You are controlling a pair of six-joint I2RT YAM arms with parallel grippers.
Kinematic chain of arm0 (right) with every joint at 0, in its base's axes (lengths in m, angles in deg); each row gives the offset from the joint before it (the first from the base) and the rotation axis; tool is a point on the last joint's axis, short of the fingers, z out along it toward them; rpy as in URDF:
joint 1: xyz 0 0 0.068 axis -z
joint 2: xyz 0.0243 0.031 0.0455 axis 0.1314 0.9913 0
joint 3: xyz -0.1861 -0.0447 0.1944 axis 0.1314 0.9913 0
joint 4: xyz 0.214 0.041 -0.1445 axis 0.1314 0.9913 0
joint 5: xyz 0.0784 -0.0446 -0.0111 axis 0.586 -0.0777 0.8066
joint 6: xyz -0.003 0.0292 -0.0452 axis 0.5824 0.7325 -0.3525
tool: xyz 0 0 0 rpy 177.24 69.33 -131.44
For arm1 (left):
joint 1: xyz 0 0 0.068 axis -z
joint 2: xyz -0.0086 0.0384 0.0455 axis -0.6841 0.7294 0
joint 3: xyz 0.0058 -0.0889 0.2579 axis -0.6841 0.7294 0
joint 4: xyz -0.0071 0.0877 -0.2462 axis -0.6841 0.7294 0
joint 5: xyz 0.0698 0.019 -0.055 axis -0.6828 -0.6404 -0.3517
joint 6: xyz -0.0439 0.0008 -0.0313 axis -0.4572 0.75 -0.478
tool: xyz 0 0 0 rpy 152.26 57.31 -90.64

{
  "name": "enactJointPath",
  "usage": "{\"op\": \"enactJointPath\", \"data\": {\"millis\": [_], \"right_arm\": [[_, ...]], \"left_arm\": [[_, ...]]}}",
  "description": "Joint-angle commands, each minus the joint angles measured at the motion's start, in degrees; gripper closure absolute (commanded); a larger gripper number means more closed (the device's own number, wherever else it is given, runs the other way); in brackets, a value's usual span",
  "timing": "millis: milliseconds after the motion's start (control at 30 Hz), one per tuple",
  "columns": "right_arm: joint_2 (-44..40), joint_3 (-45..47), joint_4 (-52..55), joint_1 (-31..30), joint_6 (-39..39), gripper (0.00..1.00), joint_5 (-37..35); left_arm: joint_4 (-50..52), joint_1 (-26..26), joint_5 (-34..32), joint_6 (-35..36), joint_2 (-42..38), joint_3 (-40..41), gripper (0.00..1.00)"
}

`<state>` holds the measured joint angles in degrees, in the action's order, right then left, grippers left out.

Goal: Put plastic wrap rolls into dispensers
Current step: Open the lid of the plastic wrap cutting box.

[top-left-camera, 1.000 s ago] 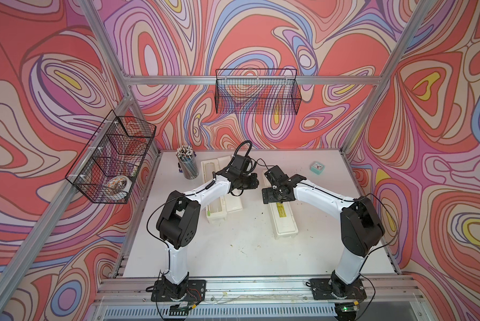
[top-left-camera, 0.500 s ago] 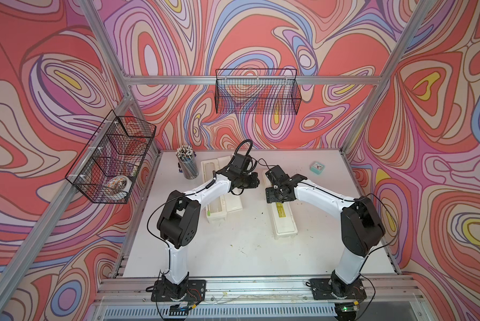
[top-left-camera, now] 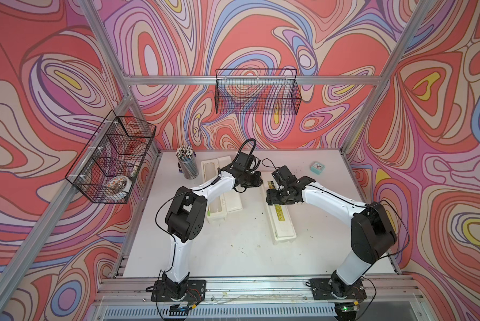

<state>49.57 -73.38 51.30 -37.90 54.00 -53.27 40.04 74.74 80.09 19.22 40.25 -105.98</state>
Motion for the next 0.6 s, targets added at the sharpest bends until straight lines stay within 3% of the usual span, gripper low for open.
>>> {"op": "enactJointPath", "data": {"millis": [0, 133, 567], "right_arm": [[-3.4, 1.2, -3.2, 1.3, 0.7, 0.39, 2.7], [-3.7, 1.3, -3.2, 1.6, 0.1, 0.39, 3.3], [-5.5, 3.7, -5.2, 2.7, -0.2, 0.39, 6.6]], "left_arm": [[1.3, 0.4, -0.4, -1.1, 0.3, 0.9, 0.85], [-1.3, 0.5, 0.4, -2.5, -0.5, 3.2, 0.86], [-2.7, 3.2, 3.6, -5.5, 2.9, 0.0, 0.88]]}}
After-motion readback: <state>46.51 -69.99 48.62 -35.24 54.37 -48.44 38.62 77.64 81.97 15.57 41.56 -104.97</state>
